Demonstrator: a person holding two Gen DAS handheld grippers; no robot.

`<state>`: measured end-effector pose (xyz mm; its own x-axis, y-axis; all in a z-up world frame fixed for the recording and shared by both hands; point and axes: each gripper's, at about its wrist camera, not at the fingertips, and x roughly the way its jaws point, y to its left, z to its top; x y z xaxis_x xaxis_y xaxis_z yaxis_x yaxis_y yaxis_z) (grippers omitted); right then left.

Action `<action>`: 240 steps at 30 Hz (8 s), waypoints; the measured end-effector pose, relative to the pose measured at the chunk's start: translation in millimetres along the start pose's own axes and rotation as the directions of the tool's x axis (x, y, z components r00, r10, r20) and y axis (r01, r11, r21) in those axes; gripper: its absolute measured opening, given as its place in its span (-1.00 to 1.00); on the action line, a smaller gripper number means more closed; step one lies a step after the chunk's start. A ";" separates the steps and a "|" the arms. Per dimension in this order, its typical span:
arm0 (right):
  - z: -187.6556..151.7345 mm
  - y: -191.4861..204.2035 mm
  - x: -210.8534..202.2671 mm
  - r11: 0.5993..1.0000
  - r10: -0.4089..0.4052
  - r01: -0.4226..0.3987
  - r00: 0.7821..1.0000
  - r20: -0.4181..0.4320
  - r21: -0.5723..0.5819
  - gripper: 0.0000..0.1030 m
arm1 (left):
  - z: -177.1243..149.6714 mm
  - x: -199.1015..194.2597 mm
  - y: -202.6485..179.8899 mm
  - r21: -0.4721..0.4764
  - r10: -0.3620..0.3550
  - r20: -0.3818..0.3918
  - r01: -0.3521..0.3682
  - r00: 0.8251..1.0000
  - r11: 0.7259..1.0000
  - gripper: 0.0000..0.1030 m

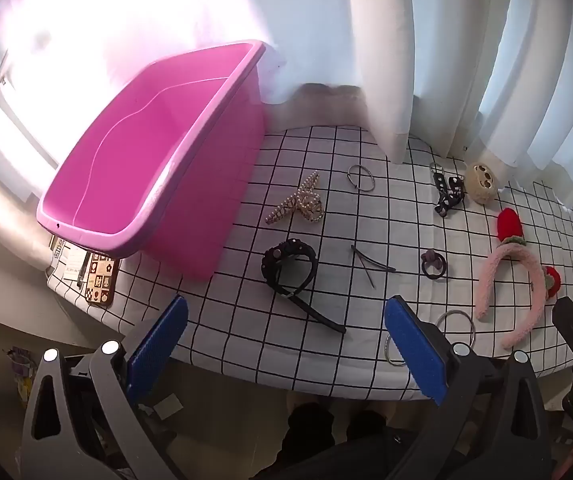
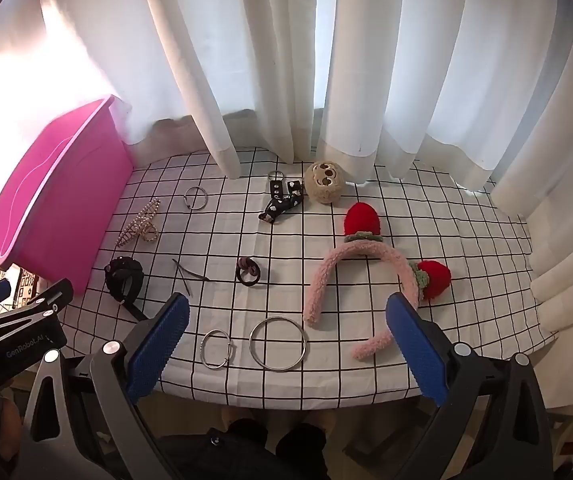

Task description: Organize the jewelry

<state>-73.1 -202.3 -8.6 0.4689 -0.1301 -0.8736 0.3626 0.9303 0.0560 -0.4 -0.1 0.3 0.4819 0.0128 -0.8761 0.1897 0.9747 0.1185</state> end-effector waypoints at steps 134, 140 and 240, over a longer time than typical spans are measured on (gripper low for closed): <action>-60.4 -174.8 203.4 0.948 -0.167 0.210 0.968 -0.185 0.241 0.83 | -27.6 201.6 8.8 -0.191 0.087 -0.063 -0.097 0.994 0.977 0.88; -53.0 -181.3 211.0 0.944 -0.141 0.183 0.976 -0.167 0.275 0.83 | -20.9 210.6 9.4 -0.223 0.050 -0.046 -0.059 0.998 0.973 0.90; 229.0 375.4 134.3 0.729 0.400 -0.406 0.906 -0.138 -0.552 -0.68 | 117.7 101.8 261.8 -0.418 0.064 0.073 -0.028 0.995 0.908 0.29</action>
<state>310.4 50.9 5.7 0.4585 0.3014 -0.8360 -0.3702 0.9200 0.1287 199.1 230.1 -2.9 0.5538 0.0588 -0.8305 -0.1988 0.9780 -0.0634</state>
